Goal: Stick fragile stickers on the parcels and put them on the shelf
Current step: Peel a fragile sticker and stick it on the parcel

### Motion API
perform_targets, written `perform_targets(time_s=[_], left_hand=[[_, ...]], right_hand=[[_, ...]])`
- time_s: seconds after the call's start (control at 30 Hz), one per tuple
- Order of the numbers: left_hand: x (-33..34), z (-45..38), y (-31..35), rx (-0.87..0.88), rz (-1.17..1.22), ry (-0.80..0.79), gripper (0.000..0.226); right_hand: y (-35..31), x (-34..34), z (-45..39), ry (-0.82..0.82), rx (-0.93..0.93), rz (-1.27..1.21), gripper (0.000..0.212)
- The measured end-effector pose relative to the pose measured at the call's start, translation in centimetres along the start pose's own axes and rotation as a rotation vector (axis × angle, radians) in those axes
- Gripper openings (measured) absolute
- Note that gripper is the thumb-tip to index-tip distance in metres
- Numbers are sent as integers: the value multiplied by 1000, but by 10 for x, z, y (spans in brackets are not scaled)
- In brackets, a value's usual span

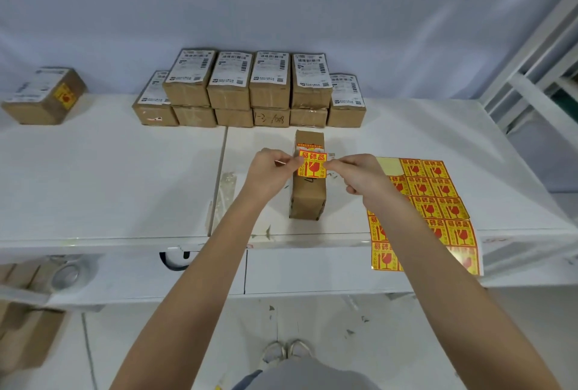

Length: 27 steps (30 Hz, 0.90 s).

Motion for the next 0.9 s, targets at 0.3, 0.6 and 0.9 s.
perform_targets(time_s=[0.3,0.6,0.9], left_hand=[[2,-1,-7,-17,-51,29,30],[7,-3,-14,-54,3,33,17],[7,-3,-14,-20,-17,45,17]], right_hand=[[0,2,-4,-20,-57,56,24],[3,6,-13,-18,-79,85,27],[3,7,-15,-22,-106,101,10]])
Point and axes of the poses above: each hand's wrist, its own z-axis away from the middle knuckle, its own x-axis out of the palm, y = z × x, the point moved 7 cm from there along -z, towards the middle knuckle, and after that the axes turned 3 degrees about -z, right-handed, at the moved point
